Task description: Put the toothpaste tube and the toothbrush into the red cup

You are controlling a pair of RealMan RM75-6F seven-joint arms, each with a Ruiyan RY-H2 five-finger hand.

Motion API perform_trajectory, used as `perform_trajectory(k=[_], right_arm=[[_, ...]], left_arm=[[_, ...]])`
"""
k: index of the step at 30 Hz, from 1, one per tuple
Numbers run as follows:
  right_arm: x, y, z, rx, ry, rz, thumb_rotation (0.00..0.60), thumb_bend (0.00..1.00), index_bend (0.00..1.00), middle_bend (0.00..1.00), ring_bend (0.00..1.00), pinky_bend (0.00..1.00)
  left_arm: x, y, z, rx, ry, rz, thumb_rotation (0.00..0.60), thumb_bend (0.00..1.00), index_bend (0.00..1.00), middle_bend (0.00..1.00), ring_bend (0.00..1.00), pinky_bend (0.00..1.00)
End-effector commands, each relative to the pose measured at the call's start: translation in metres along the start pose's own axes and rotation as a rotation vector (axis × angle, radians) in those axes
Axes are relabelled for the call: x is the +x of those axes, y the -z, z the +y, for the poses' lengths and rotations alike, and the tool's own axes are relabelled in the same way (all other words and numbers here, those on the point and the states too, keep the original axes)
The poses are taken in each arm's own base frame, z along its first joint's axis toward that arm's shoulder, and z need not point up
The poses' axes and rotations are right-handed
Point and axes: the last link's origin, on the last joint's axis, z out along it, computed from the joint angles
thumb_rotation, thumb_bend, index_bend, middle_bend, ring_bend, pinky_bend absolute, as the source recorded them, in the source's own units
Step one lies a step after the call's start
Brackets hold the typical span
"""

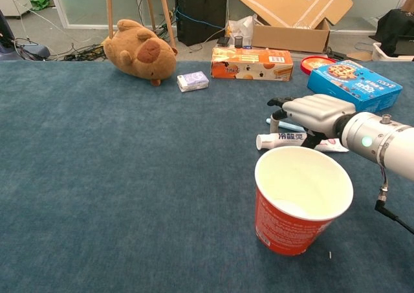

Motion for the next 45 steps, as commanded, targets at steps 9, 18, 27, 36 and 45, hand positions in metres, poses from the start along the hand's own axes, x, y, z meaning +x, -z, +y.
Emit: perform_trajectory(k=[9,18,27,36,45], right_arm=[[-0.001,-0.002,-0.001,-0.002,-0.015,0.011,0.600,0.24,0.43,0.00,0.00,0.19],[-0.005,-0.004,-0.003,0.000,-0.015,0.015,0.600,0.24,0.49,0.01,0.00,0.19],[-0.003,-0.005,-0.005,0.003,-0.024,0.056,0.600,0.25,0.61,0.07,0.00,0.19],[0.007,-0.001,-0.003,0.005,-0.080,0.104,0.600,0.25,0.65,0.10,0.00,0.19],[0.040,0.014,-0.003,0.027,-0.191,0.187,0.600,0.25,0.66,0.11,0.00,0.19]], left_arm=[[0.000,0.000,0.000,-0.001,-0.001,-0.001,0.600,0.00,0.04,0.17,0.16,0.20],[0.000,0.000,0.000,-0.002,0.000,0.000,0.600,0.00,0.04,0.17,0.16,0.20],[0.000,0.001,0.000,-0.003,0.000,0.001,0.600,0.00,0.04,0.17,0.16,0.20],[0.000,0.001,0.000,-0.003,0.001,-0.001,0.600,0.00,0.04,0.17,0.16,0.20],[-0.002,0.001,0.001,-0.004,-0.007,-0.006,0.600,0.00,0.04,0.17,0.16,0.20]])
